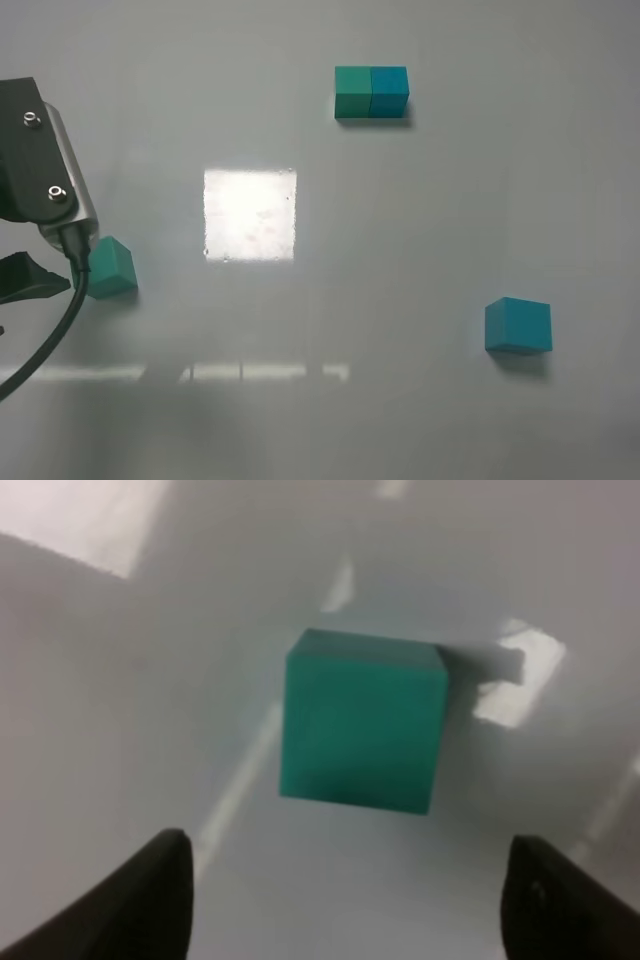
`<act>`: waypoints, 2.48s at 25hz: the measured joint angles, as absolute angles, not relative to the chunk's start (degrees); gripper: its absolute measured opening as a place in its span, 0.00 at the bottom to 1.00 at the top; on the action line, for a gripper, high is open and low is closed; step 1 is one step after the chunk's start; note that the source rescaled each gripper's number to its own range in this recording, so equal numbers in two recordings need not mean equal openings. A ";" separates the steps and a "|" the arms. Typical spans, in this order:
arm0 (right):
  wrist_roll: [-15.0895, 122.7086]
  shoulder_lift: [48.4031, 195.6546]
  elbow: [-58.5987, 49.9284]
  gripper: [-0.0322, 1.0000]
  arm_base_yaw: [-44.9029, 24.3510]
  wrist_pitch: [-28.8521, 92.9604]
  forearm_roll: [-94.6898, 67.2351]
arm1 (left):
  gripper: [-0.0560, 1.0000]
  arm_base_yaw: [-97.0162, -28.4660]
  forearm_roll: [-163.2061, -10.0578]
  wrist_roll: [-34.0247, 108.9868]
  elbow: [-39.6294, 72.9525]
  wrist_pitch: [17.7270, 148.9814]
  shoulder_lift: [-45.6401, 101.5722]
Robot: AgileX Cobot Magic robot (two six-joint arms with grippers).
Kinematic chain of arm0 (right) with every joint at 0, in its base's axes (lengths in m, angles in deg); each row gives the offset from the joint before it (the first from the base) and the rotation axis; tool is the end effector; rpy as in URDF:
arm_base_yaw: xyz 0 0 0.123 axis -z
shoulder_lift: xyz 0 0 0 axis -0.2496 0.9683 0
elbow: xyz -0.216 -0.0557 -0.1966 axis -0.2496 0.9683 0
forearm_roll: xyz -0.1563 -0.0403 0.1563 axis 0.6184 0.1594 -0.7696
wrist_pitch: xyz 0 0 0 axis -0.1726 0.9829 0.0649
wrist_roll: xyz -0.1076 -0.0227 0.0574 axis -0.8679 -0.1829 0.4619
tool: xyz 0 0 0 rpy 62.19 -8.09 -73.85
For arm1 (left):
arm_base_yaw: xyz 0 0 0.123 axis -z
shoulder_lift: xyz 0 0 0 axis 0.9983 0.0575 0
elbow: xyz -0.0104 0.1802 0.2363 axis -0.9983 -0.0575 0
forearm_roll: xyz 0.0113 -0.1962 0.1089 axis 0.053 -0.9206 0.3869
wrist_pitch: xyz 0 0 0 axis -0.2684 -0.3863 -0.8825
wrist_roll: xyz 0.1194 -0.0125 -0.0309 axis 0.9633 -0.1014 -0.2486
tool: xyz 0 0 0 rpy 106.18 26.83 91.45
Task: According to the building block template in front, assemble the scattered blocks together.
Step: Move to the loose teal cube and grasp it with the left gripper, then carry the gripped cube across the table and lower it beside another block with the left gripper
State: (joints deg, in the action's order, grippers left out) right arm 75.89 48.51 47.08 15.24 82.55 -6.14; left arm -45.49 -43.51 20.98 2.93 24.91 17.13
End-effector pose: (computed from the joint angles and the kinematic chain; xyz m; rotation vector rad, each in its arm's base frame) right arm -0.0119 0.0007 0.2516 -0.0002 2.0171 -0.0110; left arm 0.1752 -0.0814 0.3735 1.2662 2.0239 0.4803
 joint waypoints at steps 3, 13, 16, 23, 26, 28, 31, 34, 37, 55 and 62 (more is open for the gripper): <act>75.89 48.51 47.08 0.24 15.24 82.55 -6.14 | 0.84 -45.49 -42.42 20.61 2.72 27.26 17.19; 75.89 48.51 47.08 0.24 15.24 82.55 -5.83 | 0.84 -45.49 -44.74 19.60 2.68 28.31 23.63; 75.89 48.51 47.08 0.24 15.24 82.55 -6.14 | 0.84 -45.75 -44.78 19.60 2.68 28.66 24.19; 75.89 48.51 47.08 0.23 15.24 82.55 -5.83 | 0.85 -54.86 -52.23 24.45 2.68 30.50 24.30; 75.89 48.51 47.08 0.23 15.24 82.55 -6.14 | 0.85 -57.04 -54.06 25.85 2.68 32.56 24.47; 75.89 48.51 47.08 0.23 15.24 82.55 -6.14 | 0.85 -57.28 -54.46 26.83 2.68 33.64 24.94; 75.89 48.51 47.08 0.23 15.24 82.55 -5.83 | 0.85 -57.28 -54.93 28.40 2.68 34.28 26.38; 75.89 48.51 47.08 0.23 15.24 82.55 -6.14 | 0.85 -57.28 -55.19 29.64 2.68 34.46 27.70; 75.89 48.51 47.08 0.21 15.24 82.55 -5.83 | 0.85 -57.28 -55.19 30.11 2.68 35.28 27.86; 75.89 48.51 47.08 0.21 15.24 82.55 -5.83 | 0.24 -51.91 -56.98 36.99 10.46 31.29 27.86; 75.89 48.51 47.08 0.21 15.24 82.55 -5.83 | 0.24 -43.24 -55.66 38.59 28.87 24.73 36.51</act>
